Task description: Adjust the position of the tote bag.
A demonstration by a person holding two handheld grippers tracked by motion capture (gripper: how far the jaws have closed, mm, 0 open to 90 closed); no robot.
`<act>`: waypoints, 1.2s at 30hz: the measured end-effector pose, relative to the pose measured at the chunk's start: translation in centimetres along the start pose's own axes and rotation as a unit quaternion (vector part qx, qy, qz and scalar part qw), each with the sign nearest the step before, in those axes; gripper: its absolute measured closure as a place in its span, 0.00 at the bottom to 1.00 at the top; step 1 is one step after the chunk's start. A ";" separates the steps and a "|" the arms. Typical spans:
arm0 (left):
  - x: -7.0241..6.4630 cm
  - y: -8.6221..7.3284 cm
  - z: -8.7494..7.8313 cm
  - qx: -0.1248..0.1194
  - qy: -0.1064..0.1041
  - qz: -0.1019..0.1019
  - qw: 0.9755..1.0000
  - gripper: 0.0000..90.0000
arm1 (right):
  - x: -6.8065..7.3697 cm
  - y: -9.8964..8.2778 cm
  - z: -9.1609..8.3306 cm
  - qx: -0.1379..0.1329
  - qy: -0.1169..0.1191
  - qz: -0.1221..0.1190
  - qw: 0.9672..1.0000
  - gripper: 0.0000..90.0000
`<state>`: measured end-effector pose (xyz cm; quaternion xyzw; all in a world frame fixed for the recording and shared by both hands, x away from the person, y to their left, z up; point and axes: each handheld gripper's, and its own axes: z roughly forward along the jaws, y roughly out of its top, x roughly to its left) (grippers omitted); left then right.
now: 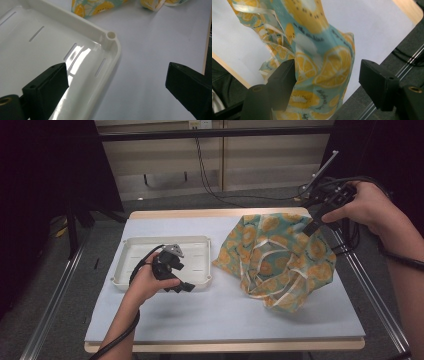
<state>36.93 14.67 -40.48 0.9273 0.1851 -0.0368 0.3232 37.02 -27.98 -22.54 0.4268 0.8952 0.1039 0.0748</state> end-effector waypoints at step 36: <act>-2.5 8.3 5.1 -0.044 -0.052 0.039 0.997 0.27 | 0.8 -2.8 1.0 -0.008 0.021 0.018 1.000 0.36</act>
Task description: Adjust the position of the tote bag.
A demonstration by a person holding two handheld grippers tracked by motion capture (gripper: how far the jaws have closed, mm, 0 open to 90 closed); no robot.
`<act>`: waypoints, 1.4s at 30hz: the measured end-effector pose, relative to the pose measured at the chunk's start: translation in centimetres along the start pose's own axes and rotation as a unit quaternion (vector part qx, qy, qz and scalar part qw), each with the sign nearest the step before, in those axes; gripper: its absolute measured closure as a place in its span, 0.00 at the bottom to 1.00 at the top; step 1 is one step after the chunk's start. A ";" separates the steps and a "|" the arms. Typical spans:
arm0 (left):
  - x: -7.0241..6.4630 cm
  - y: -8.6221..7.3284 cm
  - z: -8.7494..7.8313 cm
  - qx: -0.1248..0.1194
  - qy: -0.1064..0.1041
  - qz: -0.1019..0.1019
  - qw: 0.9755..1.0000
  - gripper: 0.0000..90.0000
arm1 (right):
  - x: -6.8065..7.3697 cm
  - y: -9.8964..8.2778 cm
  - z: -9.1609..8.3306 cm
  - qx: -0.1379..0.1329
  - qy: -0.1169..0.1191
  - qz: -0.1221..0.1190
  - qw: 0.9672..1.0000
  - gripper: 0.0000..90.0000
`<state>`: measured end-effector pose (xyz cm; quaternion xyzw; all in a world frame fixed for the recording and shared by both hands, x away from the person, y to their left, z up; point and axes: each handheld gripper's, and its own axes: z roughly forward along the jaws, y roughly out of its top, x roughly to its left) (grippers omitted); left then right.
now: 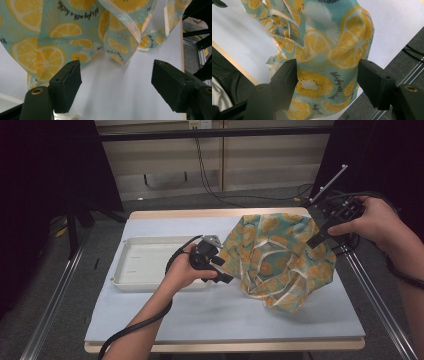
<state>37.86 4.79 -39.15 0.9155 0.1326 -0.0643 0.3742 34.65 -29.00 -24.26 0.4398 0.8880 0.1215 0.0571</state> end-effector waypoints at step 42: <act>-1.0 2.4 1.8 0.037 0.002 -0.005 0.999 0.43 | -1.2 -1.8 1.4 0.020 0.009 0.024 0.999 1.00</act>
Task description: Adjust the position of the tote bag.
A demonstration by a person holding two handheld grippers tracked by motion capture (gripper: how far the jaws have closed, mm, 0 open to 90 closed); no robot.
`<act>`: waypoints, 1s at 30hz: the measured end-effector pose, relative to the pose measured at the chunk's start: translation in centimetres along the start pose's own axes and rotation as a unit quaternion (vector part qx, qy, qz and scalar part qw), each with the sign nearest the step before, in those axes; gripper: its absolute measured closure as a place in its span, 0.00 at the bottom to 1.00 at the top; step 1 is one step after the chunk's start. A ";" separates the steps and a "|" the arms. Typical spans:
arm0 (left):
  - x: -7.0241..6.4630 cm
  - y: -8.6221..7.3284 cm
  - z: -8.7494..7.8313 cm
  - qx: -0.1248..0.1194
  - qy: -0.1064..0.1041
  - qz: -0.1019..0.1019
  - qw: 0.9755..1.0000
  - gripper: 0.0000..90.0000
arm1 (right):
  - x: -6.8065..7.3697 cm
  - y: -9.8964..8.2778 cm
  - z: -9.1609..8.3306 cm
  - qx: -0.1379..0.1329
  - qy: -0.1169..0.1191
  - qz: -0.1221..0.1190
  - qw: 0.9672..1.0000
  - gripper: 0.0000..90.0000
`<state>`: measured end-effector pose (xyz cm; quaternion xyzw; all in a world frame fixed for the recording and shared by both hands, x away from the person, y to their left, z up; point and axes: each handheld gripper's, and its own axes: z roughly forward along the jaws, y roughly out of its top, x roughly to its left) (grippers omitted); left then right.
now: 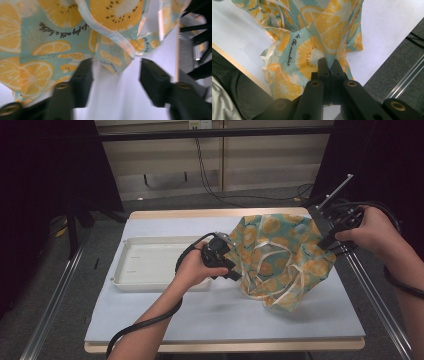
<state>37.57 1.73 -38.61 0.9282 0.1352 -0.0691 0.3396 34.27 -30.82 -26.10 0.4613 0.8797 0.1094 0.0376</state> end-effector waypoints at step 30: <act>0.3 2.6 -5.2 -0.074 -0.046 -0.007 0.996 1.00 | 1.1 0.6 -1.5 -0.020 -0.008 -0.029 0.999 0.83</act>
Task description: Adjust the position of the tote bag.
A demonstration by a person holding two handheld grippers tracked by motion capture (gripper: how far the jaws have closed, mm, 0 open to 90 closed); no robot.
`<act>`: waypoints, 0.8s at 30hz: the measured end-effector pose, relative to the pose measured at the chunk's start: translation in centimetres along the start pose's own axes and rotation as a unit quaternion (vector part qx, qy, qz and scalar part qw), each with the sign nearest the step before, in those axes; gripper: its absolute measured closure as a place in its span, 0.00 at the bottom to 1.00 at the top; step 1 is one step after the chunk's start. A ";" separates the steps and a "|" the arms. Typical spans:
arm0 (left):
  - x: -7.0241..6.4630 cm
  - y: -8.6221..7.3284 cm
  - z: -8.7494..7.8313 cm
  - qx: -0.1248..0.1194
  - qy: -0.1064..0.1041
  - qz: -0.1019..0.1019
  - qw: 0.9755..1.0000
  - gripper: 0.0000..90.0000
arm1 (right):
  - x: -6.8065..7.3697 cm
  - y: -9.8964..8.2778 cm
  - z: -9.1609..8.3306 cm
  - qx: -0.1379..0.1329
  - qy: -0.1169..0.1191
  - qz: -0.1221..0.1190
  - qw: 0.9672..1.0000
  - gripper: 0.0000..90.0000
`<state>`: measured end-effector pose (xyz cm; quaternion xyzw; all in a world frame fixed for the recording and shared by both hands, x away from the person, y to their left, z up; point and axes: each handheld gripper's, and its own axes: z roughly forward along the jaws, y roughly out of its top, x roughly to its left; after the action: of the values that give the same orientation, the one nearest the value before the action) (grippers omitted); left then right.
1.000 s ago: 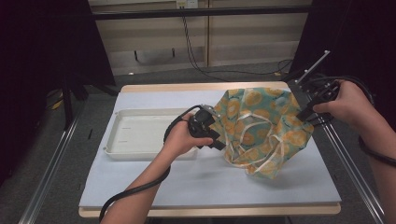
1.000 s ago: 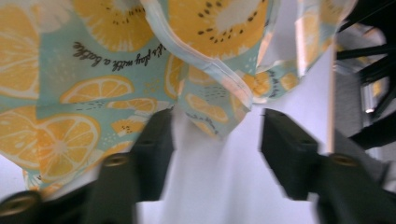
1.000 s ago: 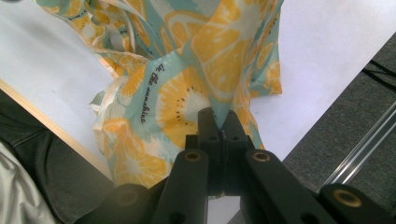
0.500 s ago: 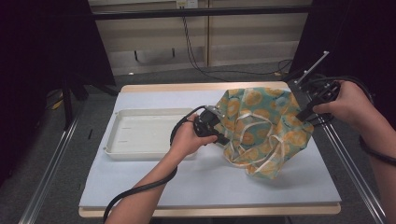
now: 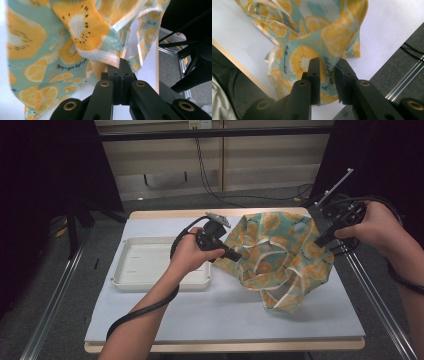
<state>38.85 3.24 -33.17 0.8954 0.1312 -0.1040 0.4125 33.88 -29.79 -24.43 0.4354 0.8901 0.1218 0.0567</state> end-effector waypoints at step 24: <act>0.6 0.6 -1.2 0.009 0.003 -0.016 1.000 1.00 | 2.0 1.1 -1.2 -0.011 0.008 -0.031 0.999 0.63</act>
<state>39.71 3.85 -32.14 0.8971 0.1457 -0.1086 0.4028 33.18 -27.76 -22.95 0.4056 0.9025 0.1328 0.0583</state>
